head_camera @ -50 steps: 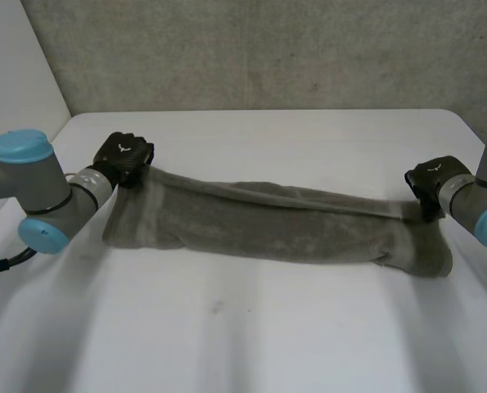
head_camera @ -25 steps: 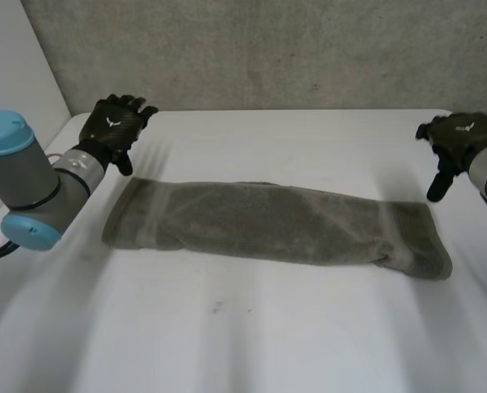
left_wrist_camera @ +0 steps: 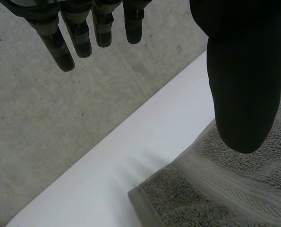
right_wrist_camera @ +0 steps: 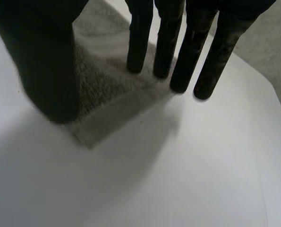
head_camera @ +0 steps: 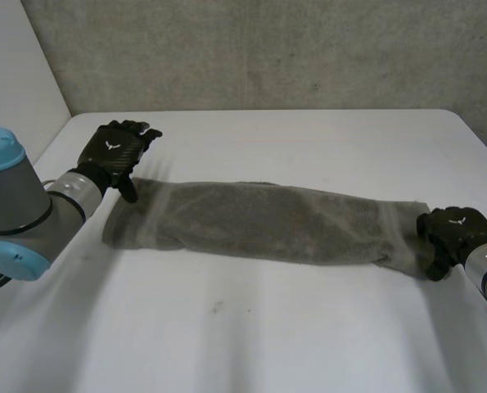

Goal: Fold the towel.

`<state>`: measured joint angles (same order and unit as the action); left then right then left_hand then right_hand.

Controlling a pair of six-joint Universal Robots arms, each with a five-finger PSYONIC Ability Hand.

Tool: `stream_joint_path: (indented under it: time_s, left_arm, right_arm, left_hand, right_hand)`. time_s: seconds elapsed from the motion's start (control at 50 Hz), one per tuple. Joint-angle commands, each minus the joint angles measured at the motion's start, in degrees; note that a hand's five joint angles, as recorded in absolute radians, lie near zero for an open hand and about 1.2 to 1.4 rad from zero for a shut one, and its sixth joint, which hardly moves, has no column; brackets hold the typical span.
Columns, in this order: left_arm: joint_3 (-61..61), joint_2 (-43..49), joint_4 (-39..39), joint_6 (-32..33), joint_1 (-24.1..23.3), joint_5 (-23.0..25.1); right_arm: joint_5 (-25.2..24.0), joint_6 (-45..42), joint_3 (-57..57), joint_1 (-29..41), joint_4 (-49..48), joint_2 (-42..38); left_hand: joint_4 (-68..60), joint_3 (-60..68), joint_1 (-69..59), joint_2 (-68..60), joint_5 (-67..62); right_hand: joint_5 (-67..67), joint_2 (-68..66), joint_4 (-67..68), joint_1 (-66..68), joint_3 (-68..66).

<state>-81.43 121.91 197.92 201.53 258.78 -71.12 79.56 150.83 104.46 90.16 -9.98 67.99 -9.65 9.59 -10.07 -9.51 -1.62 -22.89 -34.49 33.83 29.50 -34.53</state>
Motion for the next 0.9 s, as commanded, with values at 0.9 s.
stream_joint_path:
  time_s: [0.9]
  left_arm:
    - [-10.5, -10.81, 0.1, 0.18, 0.41, 0.37]
  right_arm:
    - [-3.26, -26.45, -30.72, 42.8, -3.38, -16.72]
  left_hand:
    - [-0.35, 0.41, 0.07, -0.49, 1.62]
  right_hand:
    - [-47.11, -45.51, 46.17, 50.5, -45.47]
